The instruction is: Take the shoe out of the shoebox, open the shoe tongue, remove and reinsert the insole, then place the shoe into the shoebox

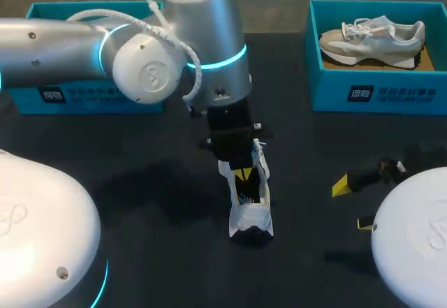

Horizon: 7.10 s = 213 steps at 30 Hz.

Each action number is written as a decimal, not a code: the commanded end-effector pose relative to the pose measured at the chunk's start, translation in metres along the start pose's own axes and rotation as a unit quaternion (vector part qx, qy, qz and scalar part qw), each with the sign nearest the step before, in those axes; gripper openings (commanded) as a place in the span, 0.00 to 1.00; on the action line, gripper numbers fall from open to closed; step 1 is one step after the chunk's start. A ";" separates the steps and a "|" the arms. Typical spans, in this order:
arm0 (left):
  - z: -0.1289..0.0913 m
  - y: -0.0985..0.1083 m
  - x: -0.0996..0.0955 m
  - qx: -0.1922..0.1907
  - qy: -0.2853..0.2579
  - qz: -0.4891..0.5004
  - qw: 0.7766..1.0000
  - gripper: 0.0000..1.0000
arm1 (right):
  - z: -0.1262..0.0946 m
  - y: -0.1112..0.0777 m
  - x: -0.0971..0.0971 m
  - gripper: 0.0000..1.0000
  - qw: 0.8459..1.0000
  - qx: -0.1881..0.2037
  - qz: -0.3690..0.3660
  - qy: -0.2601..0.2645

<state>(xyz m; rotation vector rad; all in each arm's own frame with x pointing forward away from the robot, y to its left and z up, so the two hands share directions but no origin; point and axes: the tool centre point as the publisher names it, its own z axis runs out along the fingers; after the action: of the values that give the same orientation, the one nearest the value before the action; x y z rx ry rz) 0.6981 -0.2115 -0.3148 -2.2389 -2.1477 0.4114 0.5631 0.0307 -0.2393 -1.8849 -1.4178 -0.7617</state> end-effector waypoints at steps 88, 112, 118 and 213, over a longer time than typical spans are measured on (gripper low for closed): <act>0.113 -0.010 0.000 0.027 0.096 -0.018 0.995 0.00 | 0.000 -0.001 0.001 1.00 1.000 -0.001 0.000 -0.002; 0.051 0.007 -0.003 -0.021 0.063 -0.006 0.998 0.03 | 0.000 -0.001 0.001 1.00 1.000 -0.001 0.000 -0.002; 0.049 0.017 -0.007 -0.029 0.063 -0.003 0.998 0.13 | 0.000 -0.001 0.001 1.00 1.000 -0.001 0.000 -0.002; -0.003 0.067 -0.003 -0.065 0.017 -0.029 0.997 0.31 | 0.000 -0.001 0.001 1.00 1.000 -0.001 0.000 -0.002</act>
<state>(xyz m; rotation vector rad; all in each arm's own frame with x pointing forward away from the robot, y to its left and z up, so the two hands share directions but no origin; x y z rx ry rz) 0.7657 -0.2185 -0.3207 -2.2175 -2.2791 0.2326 0.5641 0.0310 -0.2394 -1.8836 -1.4184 -0.7607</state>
